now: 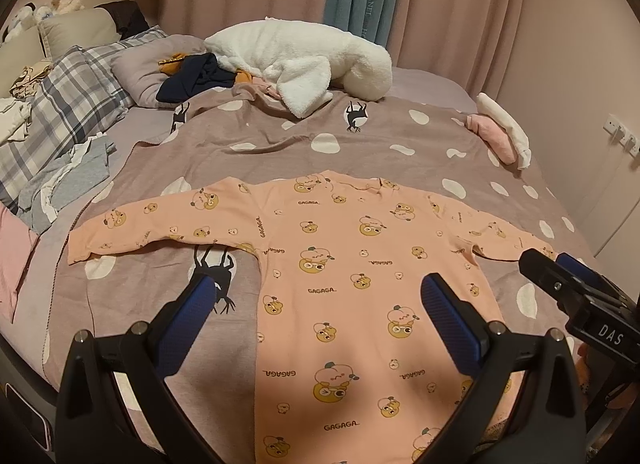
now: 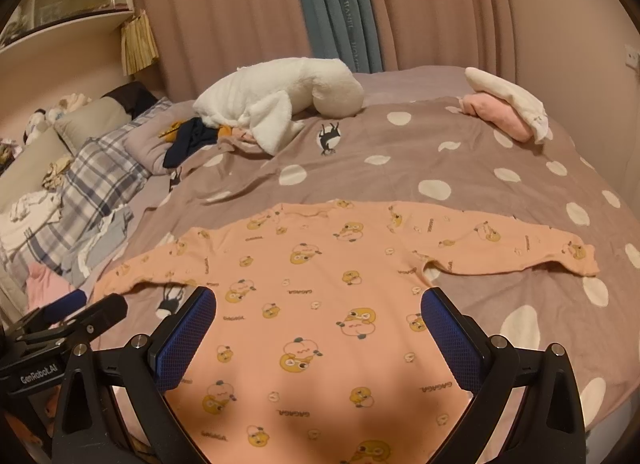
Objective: Fold small clothes
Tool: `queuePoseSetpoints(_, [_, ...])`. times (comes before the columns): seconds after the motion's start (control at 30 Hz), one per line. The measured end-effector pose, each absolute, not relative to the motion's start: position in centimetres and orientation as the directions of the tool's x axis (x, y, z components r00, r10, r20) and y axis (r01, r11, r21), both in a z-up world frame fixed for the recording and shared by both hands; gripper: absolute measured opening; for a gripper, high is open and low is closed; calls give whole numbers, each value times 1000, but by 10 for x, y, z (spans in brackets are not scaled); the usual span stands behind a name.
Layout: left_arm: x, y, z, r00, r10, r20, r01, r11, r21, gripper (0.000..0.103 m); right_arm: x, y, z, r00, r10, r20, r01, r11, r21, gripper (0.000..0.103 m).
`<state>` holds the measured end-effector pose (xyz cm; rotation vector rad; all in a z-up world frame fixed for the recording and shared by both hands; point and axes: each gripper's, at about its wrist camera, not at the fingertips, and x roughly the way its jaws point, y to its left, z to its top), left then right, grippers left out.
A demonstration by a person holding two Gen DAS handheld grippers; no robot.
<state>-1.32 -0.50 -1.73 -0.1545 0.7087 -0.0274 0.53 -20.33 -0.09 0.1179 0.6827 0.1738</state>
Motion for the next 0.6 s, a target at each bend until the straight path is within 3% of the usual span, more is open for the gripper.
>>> queuePoseSetpoints(0.6, [-9, -6, -20, 747, -120, -653, 2, 984, -179, 103, 6, -209, -3, 759, 174, -627, -83, 982, 172, 102])
